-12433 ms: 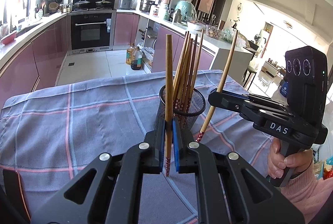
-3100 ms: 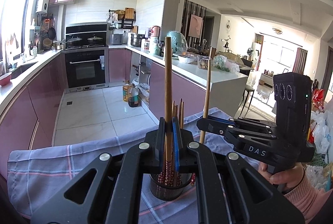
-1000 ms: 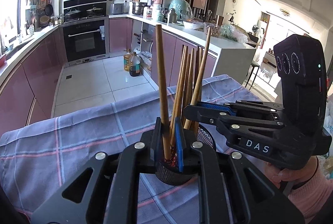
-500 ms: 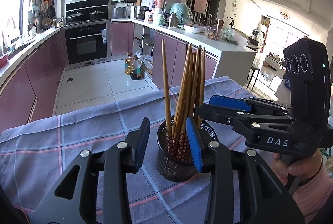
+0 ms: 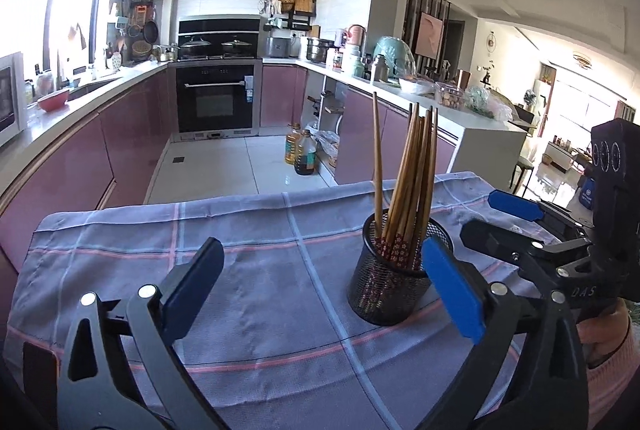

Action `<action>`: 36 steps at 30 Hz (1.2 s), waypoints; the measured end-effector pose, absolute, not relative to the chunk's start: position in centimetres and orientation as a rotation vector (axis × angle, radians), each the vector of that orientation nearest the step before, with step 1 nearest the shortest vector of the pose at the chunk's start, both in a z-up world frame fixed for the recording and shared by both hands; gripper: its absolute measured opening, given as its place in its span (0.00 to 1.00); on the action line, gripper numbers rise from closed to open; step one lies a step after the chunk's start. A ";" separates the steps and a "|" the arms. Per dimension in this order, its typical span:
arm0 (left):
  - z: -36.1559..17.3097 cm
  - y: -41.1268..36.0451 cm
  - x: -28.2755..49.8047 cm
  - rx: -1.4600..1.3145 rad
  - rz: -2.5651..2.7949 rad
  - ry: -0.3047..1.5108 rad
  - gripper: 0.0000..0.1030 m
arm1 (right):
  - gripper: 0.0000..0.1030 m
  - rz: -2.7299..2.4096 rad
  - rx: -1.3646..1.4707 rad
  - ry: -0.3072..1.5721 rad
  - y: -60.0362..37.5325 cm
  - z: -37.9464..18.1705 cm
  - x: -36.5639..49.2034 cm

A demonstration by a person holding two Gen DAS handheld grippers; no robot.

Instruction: Organize utensils

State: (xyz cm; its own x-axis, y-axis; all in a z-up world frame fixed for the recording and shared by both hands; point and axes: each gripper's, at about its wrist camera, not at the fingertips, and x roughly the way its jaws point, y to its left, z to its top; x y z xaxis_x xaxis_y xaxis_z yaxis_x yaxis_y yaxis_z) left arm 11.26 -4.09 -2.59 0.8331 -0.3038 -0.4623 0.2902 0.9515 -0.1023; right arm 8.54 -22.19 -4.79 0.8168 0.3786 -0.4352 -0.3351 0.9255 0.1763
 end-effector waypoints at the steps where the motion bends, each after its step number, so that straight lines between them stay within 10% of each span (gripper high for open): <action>1: -2.6 -3.7 10.8 -0.025 -0.299 0.481 0.94 | 0.93 0.379 0.086 0.477 -22.0 -4.9 8.2; 36: -0.9 -2.1 0.6 -0.019 -0.085 0.257 0.94 | 0.93 0.268 0.029 0.268 -19.7 -5.5 1.3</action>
